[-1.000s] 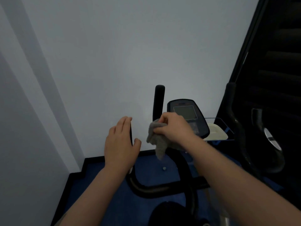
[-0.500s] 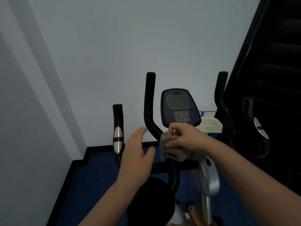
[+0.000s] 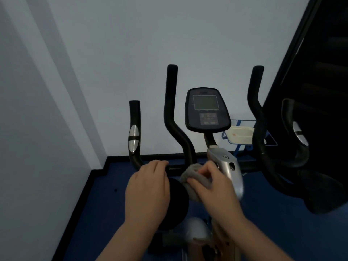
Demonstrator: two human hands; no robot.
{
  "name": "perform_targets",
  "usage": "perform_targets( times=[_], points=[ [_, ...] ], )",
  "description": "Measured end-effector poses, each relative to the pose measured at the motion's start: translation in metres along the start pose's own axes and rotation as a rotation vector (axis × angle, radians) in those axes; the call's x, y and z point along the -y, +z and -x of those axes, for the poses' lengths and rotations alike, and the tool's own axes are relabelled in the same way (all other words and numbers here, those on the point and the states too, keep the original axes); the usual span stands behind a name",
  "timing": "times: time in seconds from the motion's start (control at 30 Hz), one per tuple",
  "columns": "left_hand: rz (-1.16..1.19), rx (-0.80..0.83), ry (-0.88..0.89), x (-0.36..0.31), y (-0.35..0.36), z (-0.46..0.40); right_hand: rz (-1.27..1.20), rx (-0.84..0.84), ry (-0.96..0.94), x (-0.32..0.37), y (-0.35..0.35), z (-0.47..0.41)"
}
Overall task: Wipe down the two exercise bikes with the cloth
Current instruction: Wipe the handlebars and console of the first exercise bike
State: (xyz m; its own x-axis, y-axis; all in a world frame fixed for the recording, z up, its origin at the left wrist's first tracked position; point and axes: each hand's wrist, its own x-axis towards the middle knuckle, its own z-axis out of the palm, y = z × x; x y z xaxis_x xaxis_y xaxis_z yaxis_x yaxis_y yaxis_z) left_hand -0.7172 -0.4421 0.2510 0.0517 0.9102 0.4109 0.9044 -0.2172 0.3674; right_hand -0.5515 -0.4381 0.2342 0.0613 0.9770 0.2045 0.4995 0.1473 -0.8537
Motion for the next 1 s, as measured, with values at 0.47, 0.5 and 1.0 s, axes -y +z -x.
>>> perform_targets(
  times=[0.47, 0.5, 1.0],
  points=[
    [-0.155, -0.120, 0.115, 0.015, 0.014, 0.018, -0.010, -0.136, -0.143, -0.015, 0.011, 0.031],
    [-0.155, -0.132, 0.120, 0.015, 0.015, 0.018, 0.066, -0.171, -0.168, -0.011, 0.005, 0.019],
    [-0.128, -0.148, 0.114, 0.014, 0.013, 0.019, 0.669, -0.116, -0.003, 0.014, -0.021, -0.042]
  ],
)
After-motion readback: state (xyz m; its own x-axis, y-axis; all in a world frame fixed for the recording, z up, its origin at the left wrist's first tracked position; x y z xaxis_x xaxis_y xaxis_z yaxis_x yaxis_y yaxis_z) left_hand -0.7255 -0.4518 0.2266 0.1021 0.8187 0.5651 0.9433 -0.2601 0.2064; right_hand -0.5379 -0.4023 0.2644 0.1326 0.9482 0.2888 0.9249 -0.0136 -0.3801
